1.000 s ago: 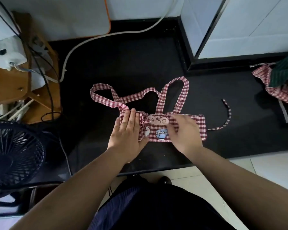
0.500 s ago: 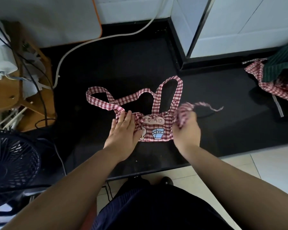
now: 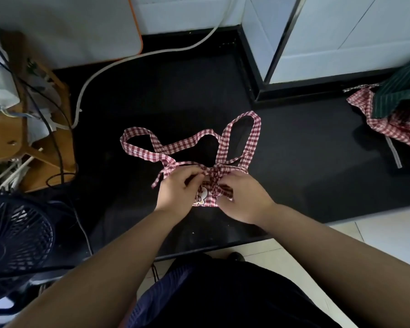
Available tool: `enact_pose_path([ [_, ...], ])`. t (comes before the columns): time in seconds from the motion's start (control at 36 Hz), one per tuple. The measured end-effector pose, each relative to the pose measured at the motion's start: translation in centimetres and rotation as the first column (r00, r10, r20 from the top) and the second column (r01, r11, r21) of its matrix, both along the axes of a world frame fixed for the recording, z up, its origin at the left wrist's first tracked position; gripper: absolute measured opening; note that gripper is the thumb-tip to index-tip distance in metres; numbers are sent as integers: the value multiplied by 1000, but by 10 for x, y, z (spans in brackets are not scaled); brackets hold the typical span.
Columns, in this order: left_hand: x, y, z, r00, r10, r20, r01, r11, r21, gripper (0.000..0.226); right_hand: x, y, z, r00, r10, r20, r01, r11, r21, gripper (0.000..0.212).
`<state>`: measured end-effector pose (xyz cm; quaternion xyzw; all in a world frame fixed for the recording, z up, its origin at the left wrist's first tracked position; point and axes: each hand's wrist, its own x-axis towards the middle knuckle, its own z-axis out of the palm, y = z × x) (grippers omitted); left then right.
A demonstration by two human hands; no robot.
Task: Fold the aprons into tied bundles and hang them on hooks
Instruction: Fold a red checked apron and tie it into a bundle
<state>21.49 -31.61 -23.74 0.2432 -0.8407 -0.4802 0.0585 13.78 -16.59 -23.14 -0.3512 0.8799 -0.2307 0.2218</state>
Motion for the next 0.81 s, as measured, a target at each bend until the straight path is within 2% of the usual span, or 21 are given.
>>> enact_pose_path([
  [0.06, 1, -5, 6, 998, 33, 51, -41, 984, 175, 14, -4, -7, 5, 975, -127, 185, 146, 985, -91, 27],
  [0.08, 1, -6, 8, 998, 39, 59, -52, 970, 236, 15, -6, -9, 5, 962, -159, 221, 182, 980, -85, 32],
  [0.14, 2, -9, 12, 997, 39, 67, -59, 940, 336, 19, -8, -15, 2, 981, -121, 152, 128, 991, -37, 38],
  [0.17, 2, -10, 14, 997, 40, 70, -64, 921, 385, 19, -8, -18, -1, 990, -100, 103, 103, 994, -24, 34],
  [0.22, 2, -12, 17, 996, 40, 82, -74, 880, 470, 15, -5, -24, -5, 990, -135, 50, 135, 991, 11, 22],
  [0.31, 3, -12, 16, 994, 22, 108, -76, 841, 535, 12, -6, -25, -11, 981, -192, 35, 190, 981, 38, 24],
  [0.33, 4, -14, 15, 993, 27, 118, -88, 831, 549, 11, -6, -26, -10, 971, -223, 85, 225, 974, -14, 25],
  [0.36, 4, -13, 15, 991, 45, 125, -108, 822, 559, 11, -7, -25, -8, 943, -269, 197, 291, 953, -87, 25],
  [0.42, 1, -14, 14, 985, 114, 132, -169, 811, 560, 11, -7, -23, 1, 832, -313, 458, 442, 874, -204, 26],
  [0.44, -1, -13, 14, 981, 134, 137, -187, 822, 539, 11, -6, -23, 4, 804, -290, 520, 456, 862, -223, 26],
  [0.5, -6, -8, 15, 985, 91, 149, -150, 878, 455, 12, -7, -23, 4, 871, -157, 465, 291, 928, -231, 25],
  [0.56, -9, -2, 18, 986, 22, 164, -91, 900, 426, 15, -4, -24, 0, 945, -71, 319, 119, 984, -134, 39],
  [0.61, -10, -4, 19, 983, -4, 184, -84, 881, 466, 19, -5, -25, 1, 949, -94, 300, 112, 993, -43, 46],
  [0.67, -9, -10, 21, 981, -33, 192, -77, 839, 538, 17, -5, -25, 3, 943, -109, 314, 125, 992, -29, 45],
  [0.75, -6, -16, 22, 974, -135, 184, 2, 811, 585, 16, -4, -29, 16, 909, -124, 398, 148, 989, -31, 43],
  [0.81, -5, -15, 21, 976, -125, 177, -6, 801, 599, 17, -3, -31, 28, 842, -170, 512, 191, 981, 12, 36],
])
